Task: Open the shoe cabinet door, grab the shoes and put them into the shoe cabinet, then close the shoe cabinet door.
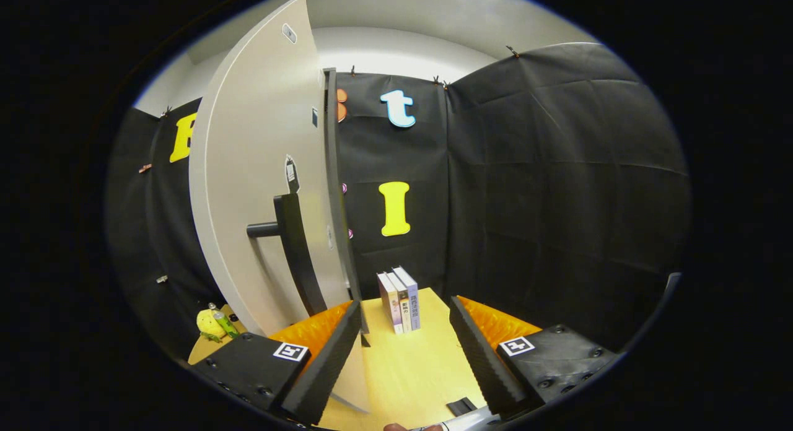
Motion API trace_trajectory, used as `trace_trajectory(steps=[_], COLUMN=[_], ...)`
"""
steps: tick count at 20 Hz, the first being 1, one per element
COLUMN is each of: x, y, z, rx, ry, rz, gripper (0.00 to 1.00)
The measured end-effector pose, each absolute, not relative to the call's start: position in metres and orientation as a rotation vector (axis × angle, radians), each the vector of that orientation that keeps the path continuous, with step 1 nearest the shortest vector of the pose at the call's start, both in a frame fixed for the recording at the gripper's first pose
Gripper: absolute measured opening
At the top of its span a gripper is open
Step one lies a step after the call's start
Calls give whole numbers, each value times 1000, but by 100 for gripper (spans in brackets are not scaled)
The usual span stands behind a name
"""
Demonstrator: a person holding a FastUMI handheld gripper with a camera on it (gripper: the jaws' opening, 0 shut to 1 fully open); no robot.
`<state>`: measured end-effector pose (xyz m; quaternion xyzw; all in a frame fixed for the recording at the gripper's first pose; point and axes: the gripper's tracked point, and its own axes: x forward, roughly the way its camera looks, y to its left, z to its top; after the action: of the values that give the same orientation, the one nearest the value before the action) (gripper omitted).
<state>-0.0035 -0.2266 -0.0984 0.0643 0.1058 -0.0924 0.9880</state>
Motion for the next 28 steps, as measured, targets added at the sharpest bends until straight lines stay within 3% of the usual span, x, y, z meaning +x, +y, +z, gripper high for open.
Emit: trace_trajectory(steps=[20,28], x=[36,37], y=[-34,-7], z=[-96,-89], rx=[131,91], ry=[226,209], rz=[33,58], gripper=[97,98])
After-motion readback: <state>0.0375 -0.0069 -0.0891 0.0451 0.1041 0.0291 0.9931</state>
